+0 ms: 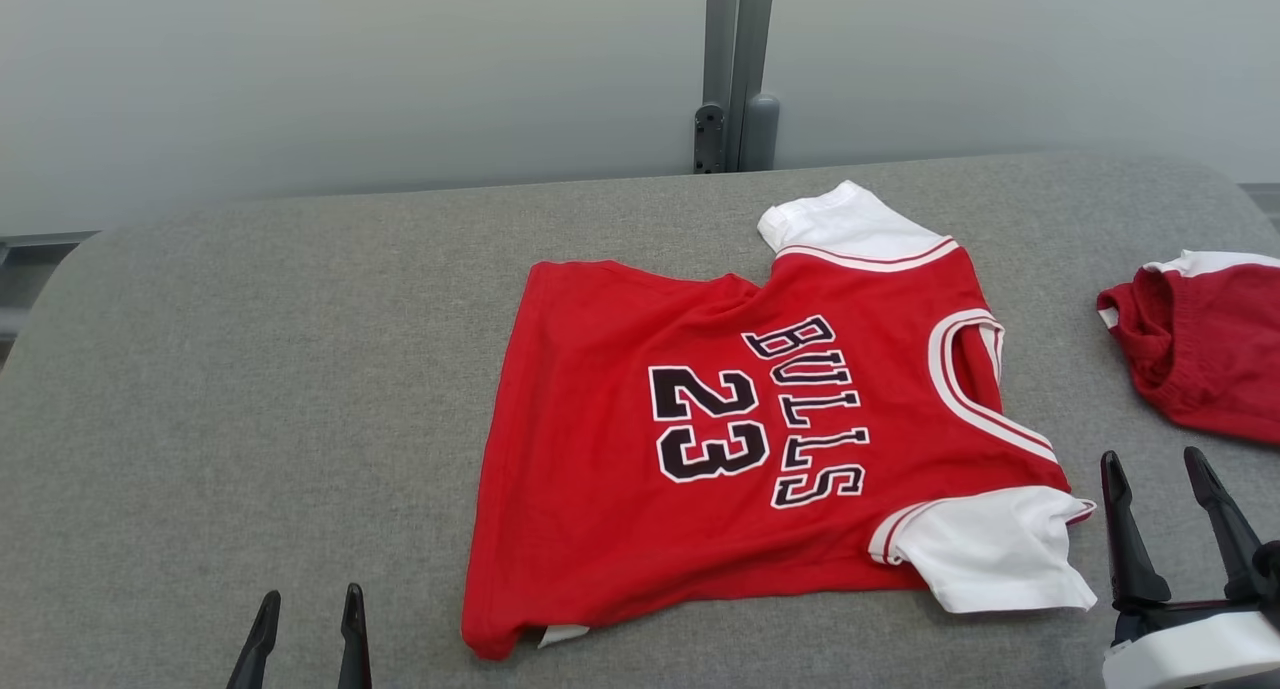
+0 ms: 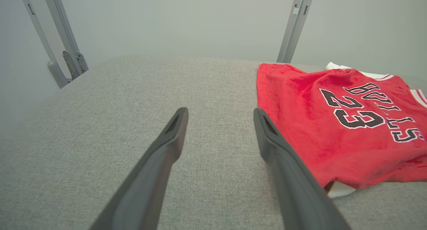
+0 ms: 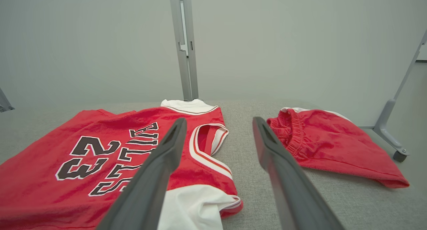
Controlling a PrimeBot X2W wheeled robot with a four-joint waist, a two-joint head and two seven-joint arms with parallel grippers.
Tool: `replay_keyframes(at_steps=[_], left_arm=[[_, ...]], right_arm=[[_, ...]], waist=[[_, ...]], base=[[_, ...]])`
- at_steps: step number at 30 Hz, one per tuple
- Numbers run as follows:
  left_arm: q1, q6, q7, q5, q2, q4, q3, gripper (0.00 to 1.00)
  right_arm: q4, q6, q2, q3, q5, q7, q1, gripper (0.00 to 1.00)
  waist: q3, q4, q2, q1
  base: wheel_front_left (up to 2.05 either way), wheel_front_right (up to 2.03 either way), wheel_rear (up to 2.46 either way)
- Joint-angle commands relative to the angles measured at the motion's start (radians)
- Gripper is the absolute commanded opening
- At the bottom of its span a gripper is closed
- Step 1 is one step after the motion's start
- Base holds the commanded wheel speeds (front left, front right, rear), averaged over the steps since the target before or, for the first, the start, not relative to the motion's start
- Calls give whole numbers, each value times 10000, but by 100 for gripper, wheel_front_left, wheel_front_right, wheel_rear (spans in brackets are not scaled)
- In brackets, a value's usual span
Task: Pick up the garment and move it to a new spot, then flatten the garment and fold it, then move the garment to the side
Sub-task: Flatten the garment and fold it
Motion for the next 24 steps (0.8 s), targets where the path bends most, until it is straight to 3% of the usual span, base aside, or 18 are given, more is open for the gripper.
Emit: replay_keyframes(at_steps=[1,6,10,17,24], left_arm=[[-144,-59,-24,55,-58,-15,75,100],[62,-205,-24,130,-111,-69,68,100],[531,-290,-9,-110,116,718,-653,100],[65,-300,699,-950,925,1336,-2032,100],[-514,-303,801,-1471,1137,1537,-2634,100]], right_arm=[[53,-7,12,40,-64,-44,-51,100],[232,-7,-90,268,260,-43,-5,100],[985,-7,-708,642,797,110,41,100],[1770,-11,-1892,1327,2013,2107,-372,100],[1809,-9,-2464,2169,3303,3369,-513,97]], waist=[[-14,-18,0,0],[-50,-149,0,0],[26,-317,0,0],[553,-353,0,0],[994,-213,0,0]], base=[[0,0,0],[0,0,0],[0,0,0],[0,0,0],[0,0,0]])
